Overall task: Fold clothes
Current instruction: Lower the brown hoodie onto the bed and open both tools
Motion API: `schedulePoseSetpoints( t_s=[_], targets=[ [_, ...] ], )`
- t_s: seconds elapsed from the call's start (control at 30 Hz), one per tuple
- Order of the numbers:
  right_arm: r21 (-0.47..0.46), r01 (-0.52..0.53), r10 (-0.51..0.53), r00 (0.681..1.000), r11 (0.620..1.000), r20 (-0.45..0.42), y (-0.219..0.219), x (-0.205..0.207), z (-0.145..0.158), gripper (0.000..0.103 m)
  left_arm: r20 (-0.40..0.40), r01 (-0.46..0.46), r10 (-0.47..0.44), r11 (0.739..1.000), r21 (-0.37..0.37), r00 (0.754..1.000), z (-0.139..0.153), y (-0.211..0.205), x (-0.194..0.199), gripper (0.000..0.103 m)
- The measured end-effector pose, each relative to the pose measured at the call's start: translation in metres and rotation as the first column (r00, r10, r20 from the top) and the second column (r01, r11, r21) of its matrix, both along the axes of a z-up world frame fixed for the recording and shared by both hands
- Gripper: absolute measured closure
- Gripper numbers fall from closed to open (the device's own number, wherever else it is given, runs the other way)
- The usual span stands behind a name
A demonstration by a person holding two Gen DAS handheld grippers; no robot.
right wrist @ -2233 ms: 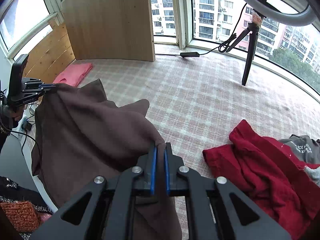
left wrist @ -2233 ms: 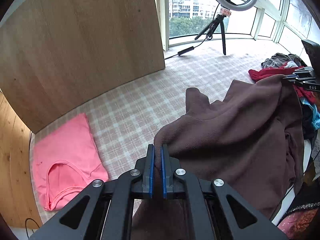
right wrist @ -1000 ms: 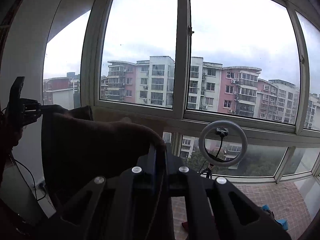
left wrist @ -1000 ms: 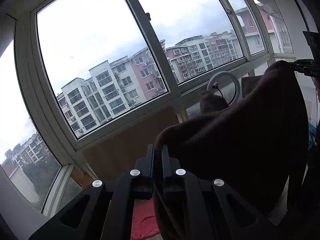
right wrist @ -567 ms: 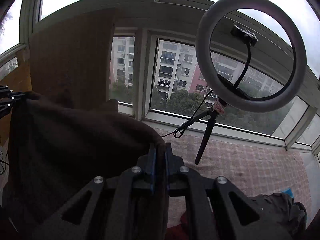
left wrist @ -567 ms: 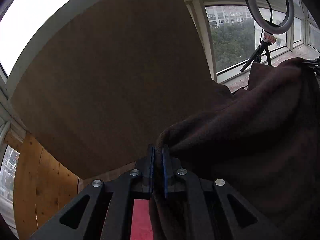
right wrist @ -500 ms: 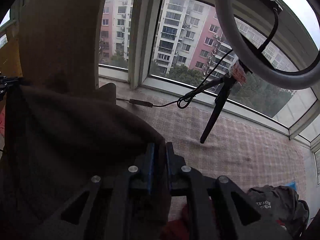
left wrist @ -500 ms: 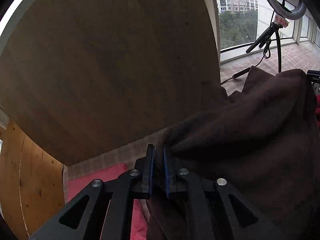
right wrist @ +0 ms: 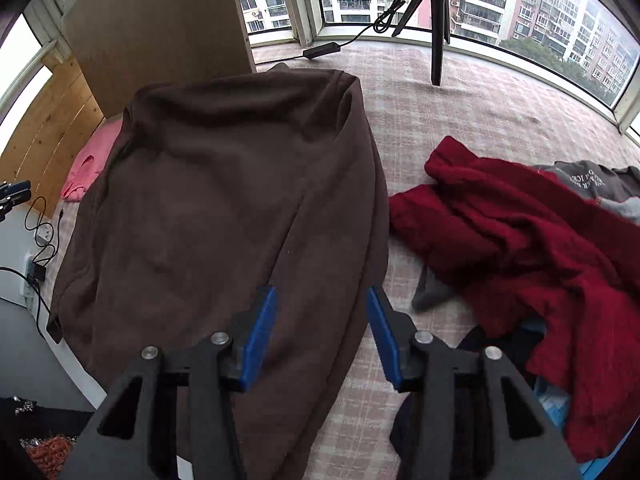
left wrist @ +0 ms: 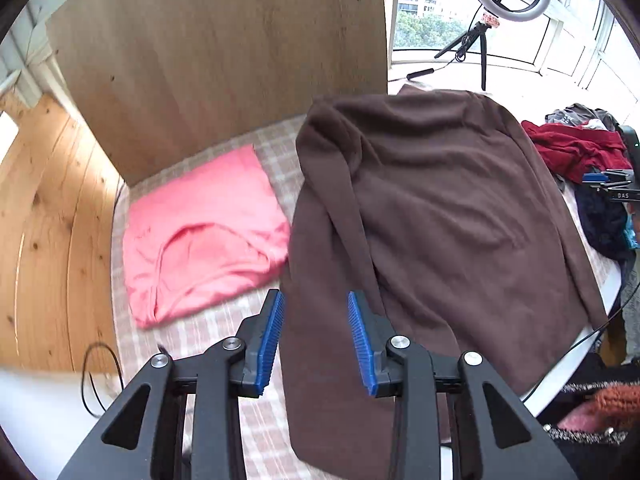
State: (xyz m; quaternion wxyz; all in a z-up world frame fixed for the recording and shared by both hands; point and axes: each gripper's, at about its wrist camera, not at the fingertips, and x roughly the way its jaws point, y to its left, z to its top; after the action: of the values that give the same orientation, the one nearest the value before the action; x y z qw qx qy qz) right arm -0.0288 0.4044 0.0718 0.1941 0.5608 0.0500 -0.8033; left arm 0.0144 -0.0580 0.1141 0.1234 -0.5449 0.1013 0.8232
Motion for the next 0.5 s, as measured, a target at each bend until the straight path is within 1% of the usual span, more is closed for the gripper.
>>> schedulePoseSetpoints(
  t_s=[0.07, 0.1, 0.13, 0.17, 0.2, 0.23, 0.27, 0.3, 0.37, 0.4, 0.43, 0.47, 0.5],
  targets=[
    [0.004, 0.021, -0.021, 1.000, 1.000, -0.005, 0.007, 0.027, -0.003, 0.057, 0.057, -0.002, 0.001, 1.000, 0.016, 0.998, -0.010, -0.010, 0.038, 0.070],
    [-0.021, 0.028, -0.028, 1.000, 0.999, -0.010, 0.012, 0.038, 0.000, 0.057, 0.076, -0.007, 0.005, 1.000, 0.018, 0.997, -0.016, -0.014, 0.055, 0.069],
    [-0.053, 0.033, -0.034, 0.999, 0.998, -0.016, 0.016, 0.048, 0.005, 0.057, 0.080, -0.019, 0.017, 1.000, 0.013, 0.997, -0.024, -0.017, 0.070, 0.064],
    [-0.086, 0.039, -0.041, 0.999, 0.996, -0.021, 0.021, 0.058, 0.009, 0.057, 0.097, -0.029, 0.026, 0.999, 0.021, 0.995, -0.033, -0.018, 0.082, 0.061],
    [-0.094, 0.047, -0.049, 0.999, 0.994, -0.015, 0.022, 0.065, 0.010, 0.056, 0.135, -0.037, 0.030, 0.998, 0.050, 0.990, -0.046, -0.017, 0.091, 0.059],
    [-0.081, 0.048, -0.048, 0.999, 0.996, -0.001, 0.020, 0.068, 0.007, 0.054, 0.173, -0.037, 0.024, 0.997, 0.071, 0.985, -0.059, -0.013, 0.098, 0.059],
    [-0.066, 0.042, -0.041, 0.999, 0.997, 0.013, 0.016, 0.070, 0.002, 0.054, 0.200, -0.016, 0.003, 0.998, 0.065, 0.980, -0.073, -0.005, 0.103, 0.059],
    [-0.051, 0.036, -0.035, 0.999, 0.998, 0.028, 0.011, 0.072, -0.003, 0.054, 0.207, 0.013, -0.019, 0.999, 0.033, 0.978, -0.085, 0.005, 0.107, 0.059],
    [-0.039, 0.024, -0.021, 0.998, 0.999, 0.063, 0.003, 0.075, -0.016, 0.054, 0.207, 0.062, -0.053, 0.997, -0.035, 0.977, -0.105, 0.019, 0.111, 0.059],
    [-0.036, 0.017, -0.014, 0.997, 0.999, 0.081, -0.002, 0.077, -0.023, 0.054, 0.206, 0.065, -0.052, 0.996, -0.057, 0.977, -0.112, 0.022, 0.110, 0.060],
    [-0.032, 0.007, -0.004, 0.995, 0.999, 0.096, -0.006, 0.078, -0.031, 0.054, 0.213, 0.061, -0.046, 0.996, -0.065, 0.976, -0.118, 0.022, 0.108, 0.074],
    [-0.027, -0.006, 0.009, 0.994, 1.000, 0.110, -0.010, 0.080, -0.038, 0.054, 0.227, 0.043, -0.030, 0.998, -0.052, 0.973, -0.120, 0.019, 0.105, 0.090],
    [-0.019, -0.015, 0.017, 0.992, 1.000, 0.122, -0.013, 0.081, -0.044, 0.054, 0.228, 0.021, -0.011, 0.999, -0.040, 0.974, -0.119, 0.015, 0.101, 0.101]
  ],
)
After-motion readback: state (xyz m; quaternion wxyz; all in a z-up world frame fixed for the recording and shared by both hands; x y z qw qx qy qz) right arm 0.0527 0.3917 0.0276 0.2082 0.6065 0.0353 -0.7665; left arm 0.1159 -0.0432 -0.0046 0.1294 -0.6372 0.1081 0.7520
